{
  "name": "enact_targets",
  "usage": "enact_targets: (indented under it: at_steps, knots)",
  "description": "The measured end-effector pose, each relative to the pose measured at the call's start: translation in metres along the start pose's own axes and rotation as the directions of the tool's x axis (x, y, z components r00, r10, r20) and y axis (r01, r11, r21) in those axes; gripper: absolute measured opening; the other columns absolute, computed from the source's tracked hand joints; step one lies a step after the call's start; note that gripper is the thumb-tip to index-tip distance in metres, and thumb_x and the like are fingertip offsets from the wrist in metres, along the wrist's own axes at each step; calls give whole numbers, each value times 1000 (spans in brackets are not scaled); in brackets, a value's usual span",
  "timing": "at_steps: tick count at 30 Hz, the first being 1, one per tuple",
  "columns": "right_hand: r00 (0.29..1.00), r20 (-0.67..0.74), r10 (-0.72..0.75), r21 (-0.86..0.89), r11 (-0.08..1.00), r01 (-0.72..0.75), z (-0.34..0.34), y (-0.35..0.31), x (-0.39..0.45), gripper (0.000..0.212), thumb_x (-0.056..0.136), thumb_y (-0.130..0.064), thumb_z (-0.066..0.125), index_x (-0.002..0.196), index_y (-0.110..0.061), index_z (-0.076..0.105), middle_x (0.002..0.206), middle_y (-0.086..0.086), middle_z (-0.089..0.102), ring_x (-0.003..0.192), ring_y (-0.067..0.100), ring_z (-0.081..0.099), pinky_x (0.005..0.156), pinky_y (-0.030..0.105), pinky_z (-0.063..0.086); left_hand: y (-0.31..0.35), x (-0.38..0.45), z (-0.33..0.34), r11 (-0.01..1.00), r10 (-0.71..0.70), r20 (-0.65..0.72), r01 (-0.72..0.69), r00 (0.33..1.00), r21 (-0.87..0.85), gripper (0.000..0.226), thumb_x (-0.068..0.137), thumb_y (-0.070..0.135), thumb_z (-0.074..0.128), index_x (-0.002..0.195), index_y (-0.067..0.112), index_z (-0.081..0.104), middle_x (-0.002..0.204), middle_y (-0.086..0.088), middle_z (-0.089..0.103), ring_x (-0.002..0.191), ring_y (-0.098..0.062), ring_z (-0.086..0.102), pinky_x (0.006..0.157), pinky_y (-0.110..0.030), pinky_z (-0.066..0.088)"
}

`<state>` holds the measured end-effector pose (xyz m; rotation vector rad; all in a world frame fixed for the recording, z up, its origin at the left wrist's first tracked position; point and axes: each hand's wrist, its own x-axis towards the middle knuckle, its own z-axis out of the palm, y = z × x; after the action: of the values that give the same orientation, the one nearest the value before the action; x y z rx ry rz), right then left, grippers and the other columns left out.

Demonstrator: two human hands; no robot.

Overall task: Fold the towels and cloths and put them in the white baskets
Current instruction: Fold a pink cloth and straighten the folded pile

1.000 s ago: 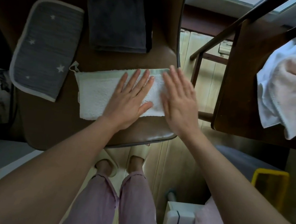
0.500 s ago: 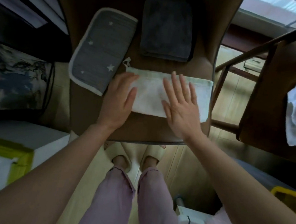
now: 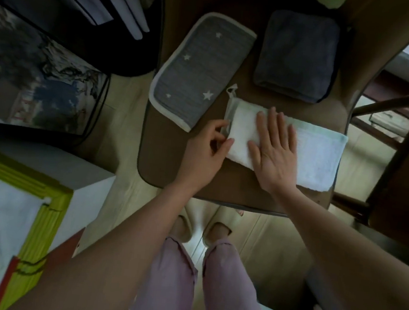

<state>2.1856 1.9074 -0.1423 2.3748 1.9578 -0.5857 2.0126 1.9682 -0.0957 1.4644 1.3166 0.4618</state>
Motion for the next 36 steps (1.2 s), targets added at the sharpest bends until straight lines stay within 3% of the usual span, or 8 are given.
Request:
enact_targets:
  at_steps: [5, 13, 17, 20, 25, 29, 32, 36]
  knots:
    - [1000, 18, -18, 14, 1000, 18, 1, -1, 0, 62, 102, -48, 16, 156, -23, -4, 163, 1, -10, 149, 17, -12, 122, 41, -2, 5, 5, 4, 995, 52, 9, -51, 999, -81, 38, 91, 21, 65, 126, 22, 49, 79, 5, 68, 76, -3, 64, 72, -16, 51]
    - [999, 40, -35, 68, 997, 33, -1, 2, 3, 66, 101, -52, 21, 156, -25, -2, 163, 1, -7, 149, 17, -12, 121, 40, -5, -21, 23, -6, 908, 164, 182, -221, 969, 357, 17, 95, 11, 55, 112, 9, 53, 102, 0, 43, 75, -4, 41, 74, -19, 36]
    - [987, 132, -93, 99, 992, 81, -9, 10, 5, 71, 99, -57, 26, 155, -28, -7, 162, -2, -14, 148, 15, -18, 121, 38, -8, -13, 22, -2, 854, 127, 219, -219, 967, 473, 17, 98, 16, 49, 112, 13, 58, 116, -4, 45, 89, -14, 54, 79, -33, 50]
    - [969, 184, -164, 204, 971, 126, -27, 20, 5, 69, 100, -49, 35, 155, -27, -1, 162, -3, -11, 148, 12, -14, 122, 37, -1, -6, 16, -4, 752, 154, 172, -228, 973, 619, 23, 96, 18, 50, 119, 17, 58, 135, -4, 42, 100, -21, 56, 75, -37, 53]
    - [996, -80, -41, 160, 986, 54, -36, 29, -11, 58, 103, -38, 30, 155, -15, 16, 162, 4, 6, 150, 16, 0, 122, 35, 6, -4, 23, 23, 483, 479, 273, -510, 835, 712, 39, 94, 11, 54, 133, 11, 56, 146, -12, 45, 136, -30, 38, 107, -44, 35]
    - [999, -52, -16, 80, 997, 20, -14, 16, -7, 59, 104, -43, 25, 155, -17, 10, 162, 3, 1, 150, 18, -4, 122, 42, 1, -6, 46, 47, 322, 253, 450, -513, 856, 795, 56, 102, 35, 18, 154, 13, 14, 162, -7, 10, 149, -23, 4, 121, -41, -1]
    - [999, -21, -41, -5, 999, 40, -5, 33, 2, 61, 103, -51, 22, 156, -25, 5, 163, -1, 0, 150, 18, -7, 121, 47, 1, -18, 58, 44, 320, 243, 398, -461, 884, 828, 62, 101, 49, 14, 155, 21, 2, 162, -5, -2, 149, -24, -1, 121, -45, -2]
    - [987, -56, 148, -65, 986, -152, -7, 70, -9, 64, 101, -56, 18, 155, -30, -1, 163, 3, -7, 150, 24, -11, 121, 48, -1, -24, 61, 44, 368, 210, 365, -420, 907, 829, 66, 100, 55, 18, 155, 26, -1, 162, -10, -7, 149, -27, -5, 120, -49, 1]
